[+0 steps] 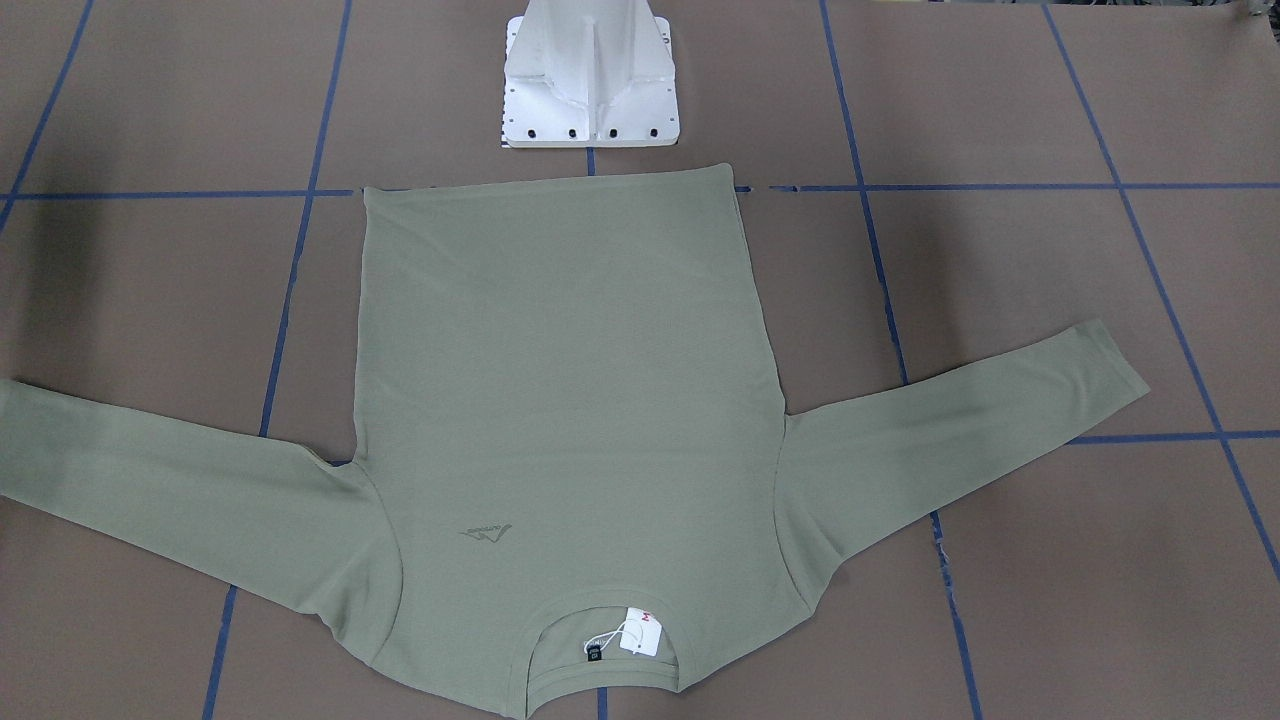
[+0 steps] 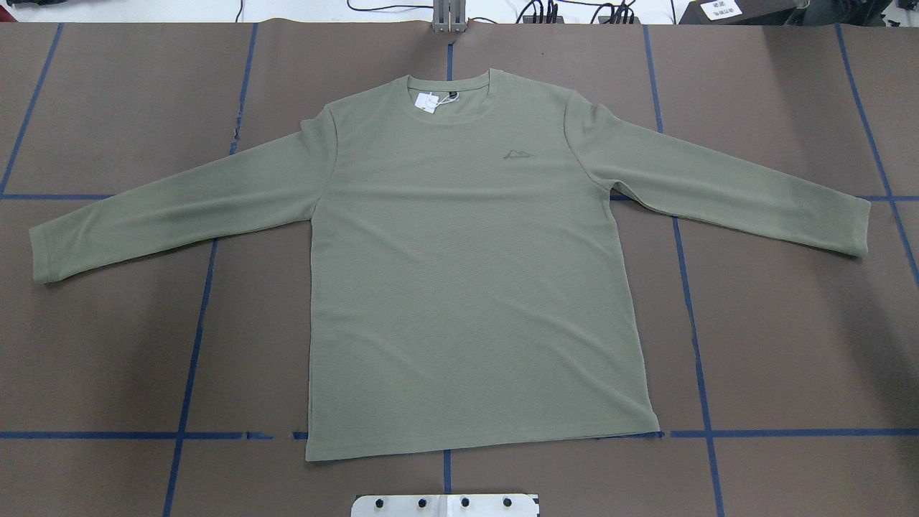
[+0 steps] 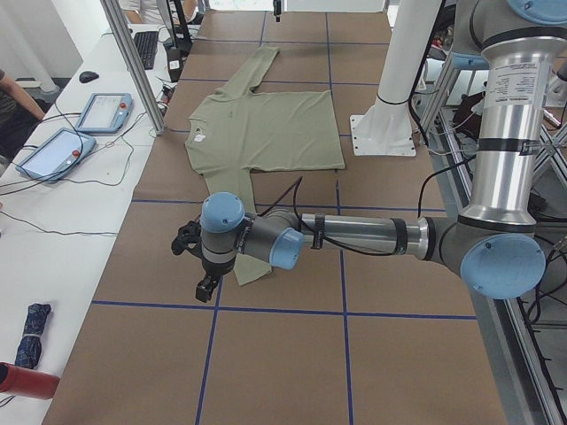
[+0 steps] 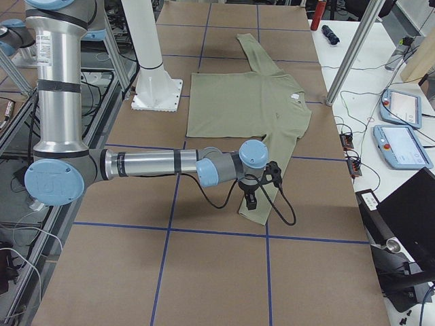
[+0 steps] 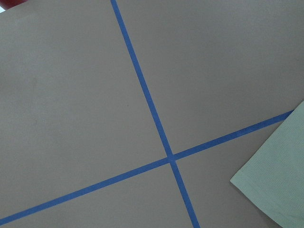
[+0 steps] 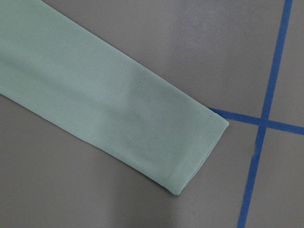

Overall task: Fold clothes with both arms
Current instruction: 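Grasp the cuff of the sleeve nearest the right gripper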

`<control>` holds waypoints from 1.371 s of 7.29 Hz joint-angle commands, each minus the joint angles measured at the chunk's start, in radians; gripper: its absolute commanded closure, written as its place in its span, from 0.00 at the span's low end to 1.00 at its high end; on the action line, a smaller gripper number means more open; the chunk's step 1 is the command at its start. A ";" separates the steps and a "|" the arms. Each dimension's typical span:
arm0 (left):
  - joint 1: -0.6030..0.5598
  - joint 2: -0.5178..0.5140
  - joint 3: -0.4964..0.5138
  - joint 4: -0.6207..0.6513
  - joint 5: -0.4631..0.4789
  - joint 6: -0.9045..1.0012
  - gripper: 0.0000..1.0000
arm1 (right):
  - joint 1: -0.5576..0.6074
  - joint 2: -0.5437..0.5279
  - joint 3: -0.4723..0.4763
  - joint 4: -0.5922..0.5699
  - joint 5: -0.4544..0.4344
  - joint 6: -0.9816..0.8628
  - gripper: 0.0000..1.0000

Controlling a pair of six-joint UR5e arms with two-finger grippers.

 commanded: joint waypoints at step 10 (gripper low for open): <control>0.041 -0.014 0.021 -0.076 0.000 -0.058 0.00 | -0.147 0.143 -0.420 0.318 -0.093 0.024 0.00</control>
